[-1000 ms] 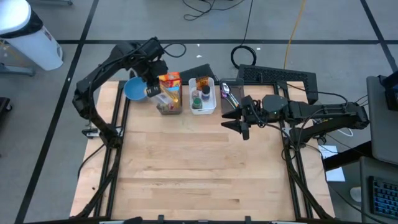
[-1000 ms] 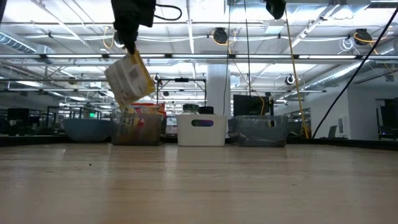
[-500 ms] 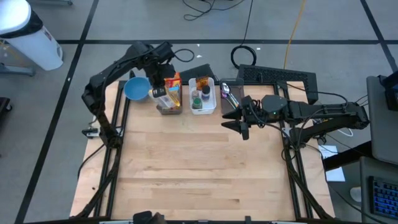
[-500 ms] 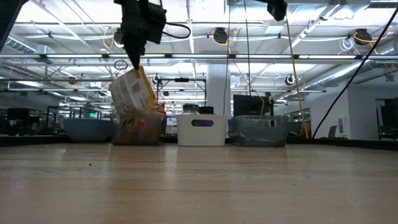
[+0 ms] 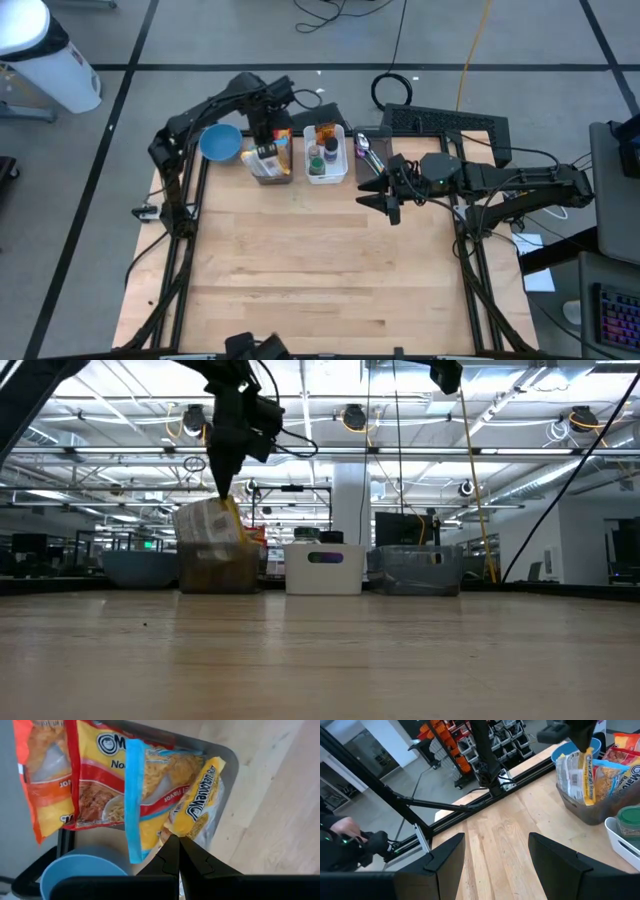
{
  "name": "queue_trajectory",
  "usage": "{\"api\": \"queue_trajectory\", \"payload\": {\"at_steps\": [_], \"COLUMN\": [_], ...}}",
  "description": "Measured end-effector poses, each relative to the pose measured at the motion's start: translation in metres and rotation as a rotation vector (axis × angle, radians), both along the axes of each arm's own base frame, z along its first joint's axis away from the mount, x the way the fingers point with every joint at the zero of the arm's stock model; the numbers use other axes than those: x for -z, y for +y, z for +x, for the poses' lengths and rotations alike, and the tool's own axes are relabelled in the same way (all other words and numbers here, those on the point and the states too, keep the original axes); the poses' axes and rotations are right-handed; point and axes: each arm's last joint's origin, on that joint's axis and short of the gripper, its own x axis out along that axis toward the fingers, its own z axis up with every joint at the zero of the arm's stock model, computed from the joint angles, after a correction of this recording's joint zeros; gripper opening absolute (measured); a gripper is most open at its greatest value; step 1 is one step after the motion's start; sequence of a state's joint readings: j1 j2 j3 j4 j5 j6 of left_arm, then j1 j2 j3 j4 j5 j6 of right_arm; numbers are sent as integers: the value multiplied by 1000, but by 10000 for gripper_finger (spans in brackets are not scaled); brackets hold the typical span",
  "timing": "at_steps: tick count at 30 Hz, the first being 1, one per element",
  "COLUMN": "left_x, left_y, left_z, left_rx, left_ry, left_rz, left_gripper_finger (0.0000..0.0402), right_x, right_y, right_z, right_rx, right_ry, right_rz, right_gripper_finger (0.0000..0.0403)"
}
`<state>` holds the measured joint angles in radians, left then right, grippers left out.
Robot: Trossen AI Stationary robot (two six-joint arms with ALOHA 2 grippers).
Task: Pick & Place Food Item
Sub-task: Put the yellow noodle pack into the left black bin
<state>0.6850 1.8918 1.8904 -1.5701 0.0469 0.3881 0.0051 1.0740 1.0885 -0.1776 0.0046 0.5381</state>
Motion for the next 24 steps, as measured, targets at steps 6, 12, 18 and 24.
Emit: {"api": "queue_trajectory", "payload": {"at_steps": [6,12,18,24], "left_x": [12,15,20,40], "left_y": [1,-10,-20,-21], "left_z": [9,20,30,44], "left_rx": [5,42,92,111], "left_ry": [32,39,39,62], "left_rz": [-21,-28,-52,-116], "left_gripper_finger": [0,0,1,1], "right_x": [0,2,4,4], "right_y": [0,0,0,0], "right_z": [0,-1,0,0], "right_rx": [-3,-6,-10,-10], "right_ry": [0,25,41,41], "right_rz": [-7,-30,-33,-28], "right_gripper_finger": [212,212,212,212]}}
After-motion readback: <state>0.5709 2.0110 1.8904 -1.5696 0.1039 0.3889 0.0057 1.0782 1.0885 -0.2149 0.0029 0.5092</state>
